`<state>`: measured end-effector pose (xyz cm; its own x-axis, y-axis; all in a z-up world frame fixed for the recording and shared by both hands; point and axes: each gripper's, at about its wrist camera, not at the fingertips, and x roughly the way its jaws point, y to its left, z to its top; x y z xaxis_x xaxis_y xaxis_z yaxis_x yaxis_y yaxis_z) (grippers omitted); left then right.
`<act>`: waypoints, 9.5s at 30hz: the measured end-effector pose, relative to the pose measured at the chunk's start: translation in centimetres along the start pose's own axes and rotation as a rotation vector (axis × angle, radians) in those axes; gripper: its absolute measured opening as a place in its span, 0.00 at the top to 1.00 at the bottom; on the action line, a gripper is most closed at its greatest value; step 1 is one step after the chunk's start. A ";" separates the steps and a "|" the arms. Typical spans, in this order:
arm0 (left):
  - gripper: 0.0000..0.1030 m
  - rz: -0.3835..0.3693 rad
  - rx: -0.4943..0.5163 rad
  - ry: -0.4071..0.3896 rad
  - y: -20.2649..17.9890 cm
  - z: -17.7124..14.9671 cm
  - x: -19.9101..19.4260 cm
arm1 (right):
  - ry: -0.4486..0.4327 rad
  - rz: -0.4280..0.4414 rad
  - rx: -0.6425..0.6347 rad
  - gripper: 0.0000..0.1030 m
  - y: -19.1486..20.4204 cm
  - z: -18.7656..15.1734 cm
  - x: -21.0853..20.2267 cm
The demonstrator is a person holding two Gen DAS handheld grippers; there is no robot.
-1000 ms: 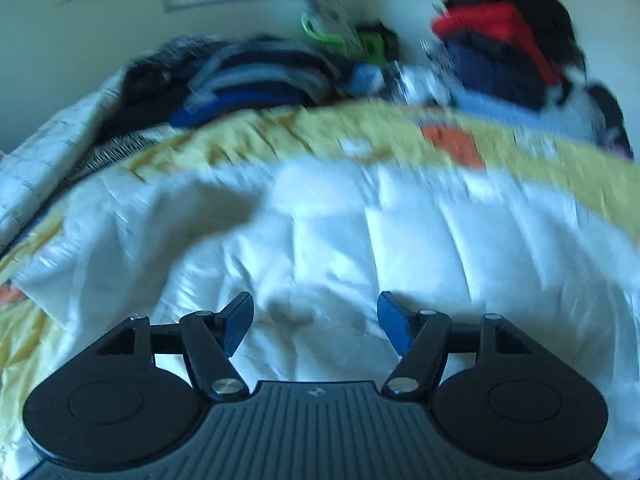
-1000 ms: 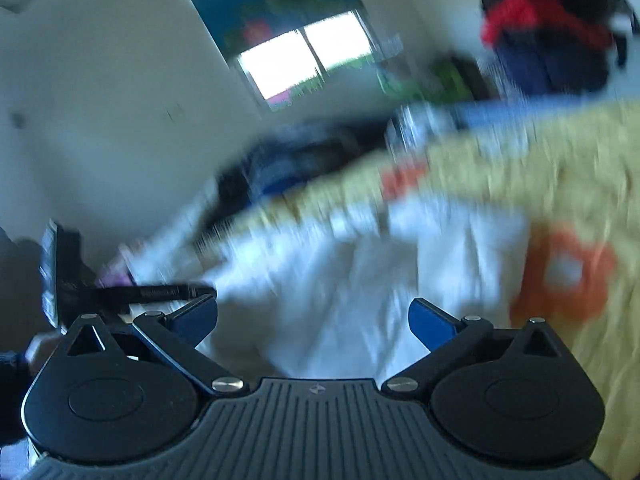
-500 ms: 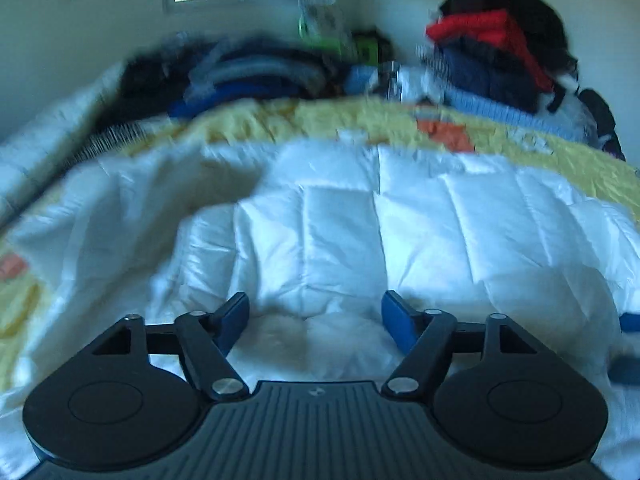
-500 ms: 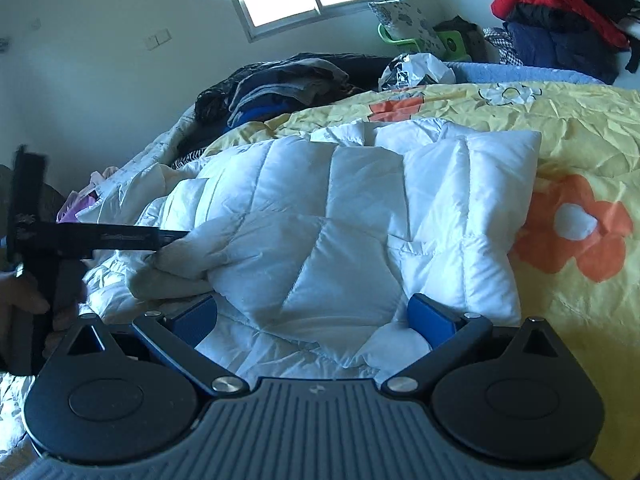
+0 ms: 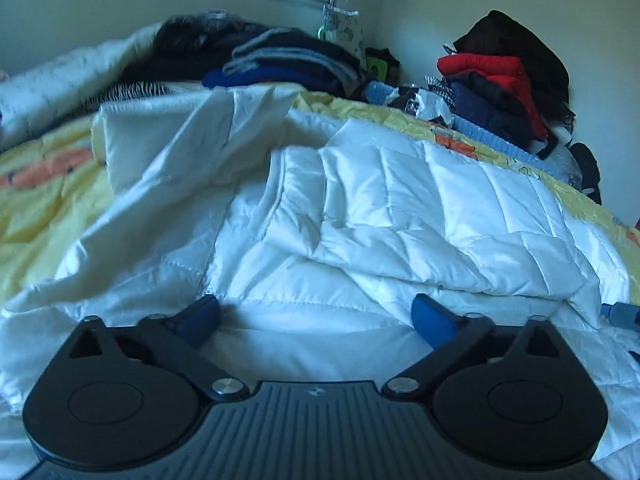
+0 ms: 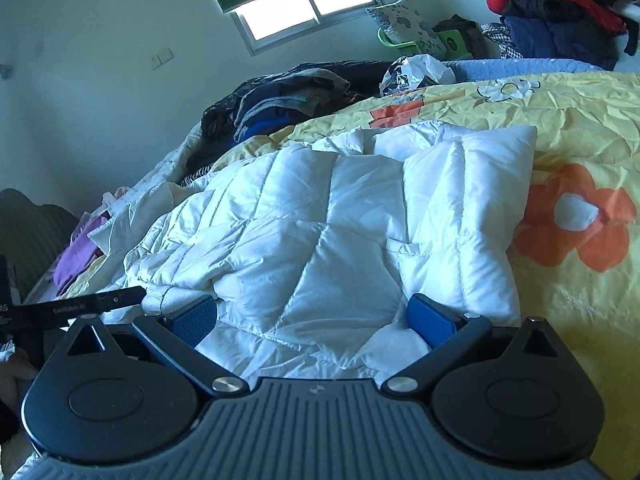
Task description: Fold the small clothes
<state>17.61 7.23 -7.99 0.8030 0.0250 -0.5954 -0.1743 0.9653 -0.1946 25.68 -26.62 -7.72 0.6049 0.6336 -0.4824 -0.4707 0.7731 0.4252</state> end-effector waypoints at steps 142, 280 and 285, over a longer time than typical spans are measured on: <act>0.62 0.152 -0.370 0.050 6.9 5.9 3.8 | -0.336 0.283 0.748 0.46 -2.6 -3.9 -0.6; 0.02 -0.229 -0.142 0.180 17.8 -6.5 -15.9 | 0.183 0.126 0.626 0.01 2.5 -14.1 -22.5; 0.00 -0.275 -0.197 0.197 18.4 -6.7 -16.2 | 0.246 0.180 0.607 0.01 4.3 -14.8 -23.1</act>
<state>-2.43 22.86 -7.10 0.7134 -0.2969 -0.6348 -0.0892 0.8600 -0.5024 0.16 -37.45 -6.07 0.3529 0.7951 -0.4932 -0.0627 0.5460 0.8354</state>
